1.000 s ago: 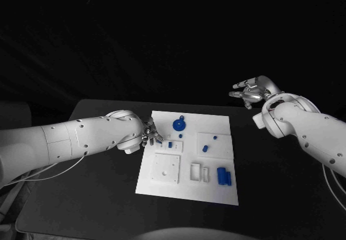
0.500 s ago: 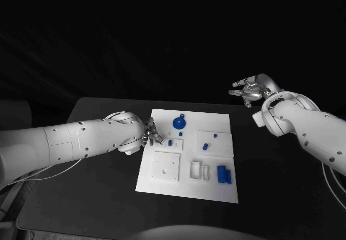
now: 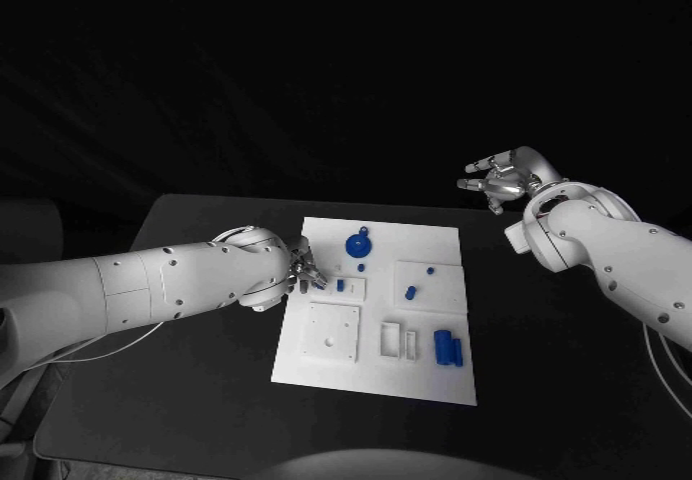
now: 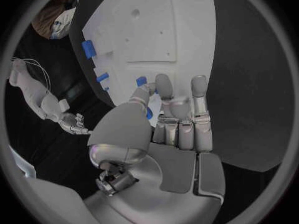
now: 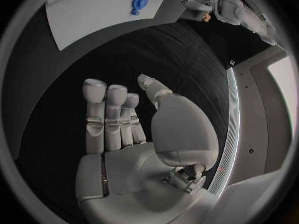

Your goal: Assemble the parts on the task board

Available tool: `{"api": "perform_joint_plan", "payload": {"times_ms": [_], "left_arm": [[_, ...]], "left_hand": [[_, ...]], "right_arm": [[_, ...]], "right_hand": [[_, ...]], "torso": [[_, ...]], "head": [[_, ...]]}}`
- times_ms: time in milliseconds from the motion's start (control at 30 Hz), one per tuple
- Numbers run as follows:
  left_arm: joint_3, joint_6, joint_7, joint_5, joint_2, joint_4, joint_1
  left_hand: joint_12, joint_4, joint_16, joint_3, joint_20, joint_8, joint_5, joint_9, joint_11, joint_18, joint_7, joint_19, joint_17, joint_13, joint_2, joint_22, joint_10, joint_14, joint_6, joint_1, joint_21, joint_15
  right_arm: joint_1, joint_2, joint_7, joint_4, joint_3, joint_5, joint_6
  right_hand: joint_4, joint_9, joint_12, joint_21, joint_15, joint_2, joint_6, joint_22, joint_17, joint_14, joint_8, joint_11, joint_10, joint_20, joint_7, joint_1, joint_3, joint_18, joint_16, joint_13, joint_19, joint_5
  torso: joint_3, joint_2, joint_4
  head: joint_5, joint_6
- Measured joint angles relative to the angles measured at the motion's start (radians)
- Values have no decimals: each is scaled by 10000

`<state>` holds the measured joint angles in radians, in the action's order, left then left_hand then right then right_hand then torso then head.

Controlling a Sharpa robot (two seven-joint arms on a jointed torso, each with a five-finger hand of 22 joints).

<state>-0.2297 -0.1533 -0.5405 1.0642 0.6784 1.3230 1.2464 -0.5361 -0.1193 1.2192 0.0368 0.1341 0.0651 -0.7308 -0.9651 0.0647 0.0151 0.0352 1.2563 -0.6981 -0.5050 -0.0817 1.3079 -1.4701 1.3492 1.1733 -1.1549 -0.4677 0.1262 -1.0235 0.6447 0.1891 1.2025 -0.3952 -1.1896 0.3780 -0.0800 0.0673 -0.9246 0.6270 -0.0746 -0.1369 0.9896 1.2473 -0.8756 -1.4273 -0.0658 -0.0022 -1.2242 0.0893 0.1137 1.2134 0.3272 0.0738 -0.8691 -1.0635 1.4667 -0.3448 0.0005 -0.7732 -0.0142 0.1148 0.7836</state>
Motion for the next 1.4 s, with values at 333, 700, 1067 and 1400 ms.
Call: {"api": "perform_joint_plan", "payload": {"times_ms": [333, 700, 1067, 1400], "left_arm": [[9, -17, 15, 58, -49, -50, -21], [10, -10, 23, 80, -78, -90, -26], [-7, 73, 28, 246, -178, -172, -43], [-8, 200, 27, 359, -202, -192, -58]], "left_hand": [[0, -1, 0, 0, 0, -23, 1, -280, 0, 0, -3, 0, 1, -1, 0, -1, 0, 1, -3, -1, 0, -2], [0, -1, 0, 1, 0, -2, 4, -374, 0, 0, -5, 0, 2, -1, 0, -2, 0, 0, -5, -1, 0, -5], [1, -2, 0, 0, 0, -5, -18, -566, 0, 0, 21, -1, -16, 15, -1, -3, 0, 10, 21, -1, 1, -17], [1, -2, -1, 0, 0, -24, -17, -706, 0, 0, 21, -1, -15, 14, -1, -4, 0, 10, 21, -1, 1, -19]], "right_arm": [[3, 3, 0, 1, 0, 1, -3], [7, 8, 0, 5, 0, 2, -7], [9, 30, 1, 6, 0, 3, -10], [11, 34, 3, 3, 0, 3, -11]], "right_hand": [[0, 0, 0, 0, 0, 0, 9, -9, 1, 0, 0, 2, -2, 0, 9, 0, 0, 1, 0, 0, 0, -40], [0, 0, 0, 0, 0, 0, 9, -8, 1, 0, 0, 5, -4, 0, 11, 0, 0, 0, 0, 0, 0, -39], [0, 0, 0, 0, 0, 0, 20, -8, 1, 0, 0, 20, -20, 0, 22, 0, 0, 0, 0, 0, 0, -39], [0, 0, 0, 0, 0, 0, 24, -7, -3, 0, 0, 38, -38, 0, 26, 0, 0, 0, 0, 0, 0, -39]], "torso": [[0, 0, 6], [2, 2, 6], [5, 1, 0], [0, 2, 0]], "head": [[-16, -3], [-27, 2], [-38, 18], [-68, 34]]}}
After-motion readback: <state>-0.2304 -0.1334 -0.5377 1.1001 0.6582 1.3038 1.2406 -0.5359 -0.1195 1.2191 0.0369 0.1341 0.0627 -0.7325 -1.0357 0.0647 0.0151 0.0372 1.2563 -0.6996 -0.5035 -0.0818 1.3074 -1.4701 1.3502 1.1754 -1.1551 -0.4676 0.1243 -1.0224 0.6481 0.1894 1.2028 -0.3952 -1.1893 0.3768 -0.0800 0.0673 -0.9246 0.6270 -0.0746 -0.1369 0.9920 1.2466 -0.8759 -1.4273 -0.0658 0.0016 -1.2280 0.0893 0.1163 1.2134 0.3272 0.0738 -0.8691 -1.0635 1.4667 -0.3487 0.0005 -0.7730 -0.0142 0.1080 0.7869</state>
